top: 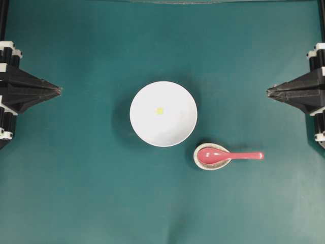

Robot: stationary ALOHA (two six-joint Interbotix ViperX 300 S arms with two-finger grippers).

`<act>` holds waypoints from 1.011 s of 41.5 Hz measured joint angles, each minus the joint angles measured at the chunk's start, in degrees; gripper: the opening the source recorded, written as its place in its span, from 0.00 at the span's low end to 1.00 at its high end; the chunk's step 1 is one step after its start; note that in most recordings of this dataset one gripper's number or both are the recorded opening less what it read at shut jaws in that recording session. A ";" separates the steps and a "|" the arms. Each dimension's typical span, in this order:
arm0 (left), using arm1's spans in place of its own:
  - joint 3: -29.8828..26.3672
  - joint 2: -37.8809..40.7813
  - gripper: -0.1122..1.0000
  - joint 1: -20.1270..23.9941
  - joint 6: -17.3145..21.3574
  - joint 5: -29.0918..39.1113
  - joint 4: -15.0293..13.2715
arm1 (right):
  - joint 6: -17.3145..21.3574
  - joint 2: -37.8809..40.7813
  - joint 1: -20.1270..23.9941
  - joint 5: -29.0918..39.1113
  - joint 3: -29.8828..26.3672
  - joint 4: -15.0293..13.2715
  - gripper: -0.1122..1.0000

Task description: Scoop the yellow hexagonal prism block from the bowl with a spoon using the right arm.

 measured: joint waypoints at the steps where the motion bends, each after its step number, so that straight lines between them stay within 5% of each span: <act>1: 0.00 0.00 0.10 0.00 -0.09 0.35 0.00 | 0.00 0.00 0.00 0.00 0.00 0.09 0.10; 25: -0.09 -1.67 0.10 0.00 0.00 2.64 0.44 | 0.00 -1.05 -0.18 1.41 -0.53 0.09 0.11; 36: -0.09 -1.67 0.10 0.00 -0.09 1.93 0.35 | 0.09 -1.05 -0.09 1.49 -0.44 0.44 0.45; 42: -0.09 -1.67 0.10 0.00 0.26 1.05 0.35 | 0.26 -0.88 -0.18 2.29 -0.44 0.44 0.45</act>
